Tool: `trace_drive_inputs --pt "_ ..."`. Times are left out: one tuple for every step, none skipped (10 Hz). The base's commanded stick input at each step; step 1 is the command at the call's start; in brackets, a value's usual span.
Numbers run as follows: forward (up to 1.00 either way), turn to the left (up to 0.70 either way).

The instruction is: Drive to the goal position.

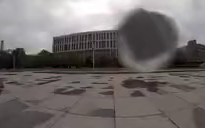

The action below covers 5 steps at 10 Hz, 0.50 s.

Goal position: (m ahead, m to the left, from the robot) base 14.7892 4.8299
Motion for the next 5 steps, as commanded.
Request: trace_drive_inputs --pt "0.7 0.0" --pt "0.7 0.0" --pt "0.7 0.0" --pt "0.7 0.0" --pt "0.7 0.0"
